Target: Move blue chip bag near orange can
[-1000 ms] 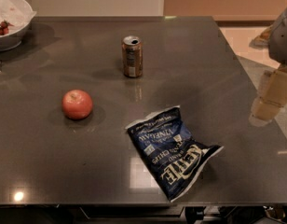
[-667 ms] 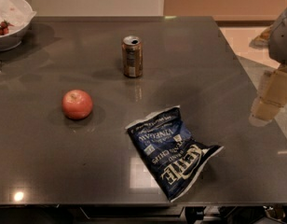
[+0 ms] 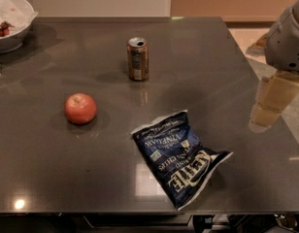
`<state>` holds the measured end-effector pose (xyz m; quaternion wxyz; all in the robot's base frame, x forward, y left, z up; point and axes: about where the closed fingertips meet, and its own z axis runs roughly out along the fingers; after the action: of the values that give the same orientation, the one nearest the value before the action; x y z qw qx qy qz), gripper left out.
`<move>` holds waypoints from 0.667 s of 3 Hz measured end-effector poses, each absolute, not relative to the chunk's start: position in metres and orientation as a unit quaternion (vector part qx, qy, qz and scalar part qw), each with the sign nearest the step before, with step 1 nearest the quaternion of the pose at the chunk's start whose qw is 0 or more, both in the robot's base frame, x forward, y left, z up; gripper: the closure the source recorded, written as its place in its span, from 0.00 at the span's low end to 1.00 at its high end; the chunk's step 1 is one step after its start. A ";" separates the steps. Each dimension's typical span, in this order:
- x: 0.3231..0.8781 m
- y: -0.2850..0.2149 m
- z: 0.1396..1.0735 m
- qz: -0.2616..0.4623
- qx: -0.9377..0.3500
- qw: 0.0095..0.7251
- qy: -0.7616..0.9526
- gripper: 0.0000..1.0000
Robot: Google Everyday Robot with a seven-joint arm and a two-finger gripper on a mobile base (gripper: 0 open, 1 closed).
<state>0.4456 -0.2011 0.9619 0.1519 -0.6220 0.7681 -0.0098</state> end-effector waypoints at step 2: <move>0.424 -0.169 0.931 0.032 -0.655 0.143 0.741 0.00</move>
Offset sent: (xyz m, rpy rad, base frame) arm -0.0485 0.0566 -0.0681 0.0846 0.1185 0.1786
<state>0.4237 -0.1692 0.9310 0.1433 -0.6549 0.7413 0.0318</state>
